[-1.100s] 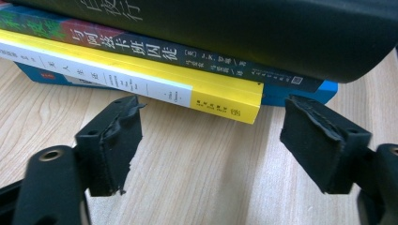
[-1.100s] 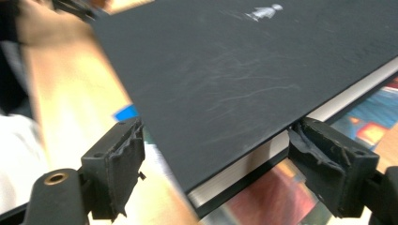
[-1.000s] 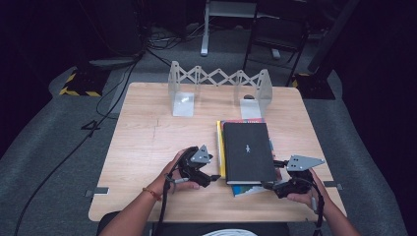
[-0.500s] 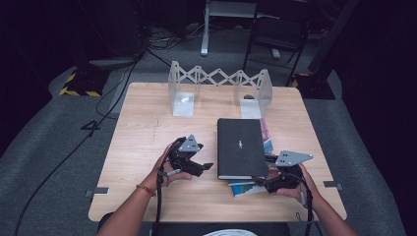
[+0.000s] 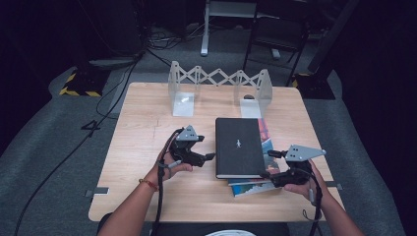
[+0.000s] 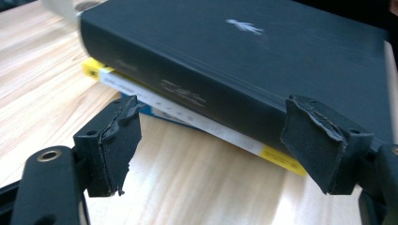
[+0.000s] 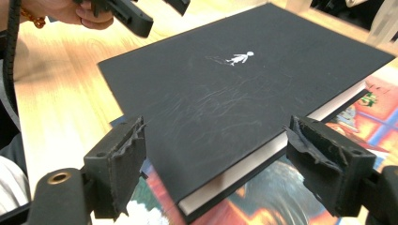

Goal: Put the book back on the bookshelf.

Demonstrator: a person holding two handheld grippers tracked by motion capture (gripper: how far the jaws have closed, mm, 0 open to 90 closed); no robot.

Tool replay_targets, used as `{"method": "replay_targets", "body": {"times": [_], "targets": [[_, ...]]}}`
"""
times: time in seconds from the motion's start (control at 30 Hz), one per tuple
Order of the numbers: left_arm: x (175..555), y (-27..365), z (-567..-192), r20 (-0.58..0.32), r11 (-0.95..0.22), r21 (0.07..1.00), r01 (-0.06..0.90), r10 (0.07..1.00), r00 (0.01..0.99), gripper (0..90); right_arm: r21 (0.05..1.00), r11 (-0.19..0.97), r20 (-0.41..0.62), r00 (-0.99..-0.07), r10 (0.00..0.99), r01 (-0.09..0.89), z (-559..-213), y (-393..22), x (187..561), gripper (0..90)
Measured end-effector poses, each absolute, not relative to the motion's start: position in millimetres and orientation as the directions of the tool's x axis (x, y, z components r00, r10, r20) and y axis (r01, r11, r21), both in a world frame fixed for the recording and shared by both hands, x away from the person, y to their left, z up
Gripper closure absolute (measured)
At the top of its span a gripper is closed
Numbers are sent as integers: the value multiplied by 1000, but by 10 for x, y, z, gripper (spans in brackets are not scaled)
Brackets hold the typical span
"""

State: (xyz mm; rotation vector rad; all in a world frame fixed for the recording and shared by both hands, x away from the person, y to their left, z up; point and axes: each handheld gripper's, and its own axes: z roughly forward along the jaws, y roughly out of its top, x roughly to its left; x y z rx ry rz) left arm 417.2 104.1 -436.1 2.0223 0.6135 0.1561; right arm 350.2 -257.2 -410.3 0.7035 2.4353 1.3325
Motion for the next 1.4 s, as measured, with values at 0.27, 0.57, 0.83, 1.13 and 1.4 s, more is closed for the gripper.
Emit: {"method": "replay_targets", "body": {"times": [0.27, 0.57, 0.83, 1.13, 1.4], "targets": [[4411, 984, -4445, -113, -440, 819, 368, 505, 856, 207, 802, 506, 6, -850, 527, 319, -4141, -2425, 3820, 167], [4488, 1079, -4540, -133, -433, 808, 400, 527, 839, 199, 797, 452, 126, -842, 525, 401, -4244, -2473, 4086, 56], [4479, 928, -4575, -34, -510, 782, 359, 541, 841, 270, 813, 430, 139, -848, 511, 392, -4269, -2536, 4050, 105], [4577, 824, -4734, 23, -568, 778, 266, 449, 893, 615, 828, 429, 106, -852, 512, 361, -4248, -2545, 4016, 172], [4714, 774, -4814, -53, -515, 813, 270, 395, 917, 733, 824, 417, 135, -848, 513, 384, -4266, -2552, 4038, 158]]}}
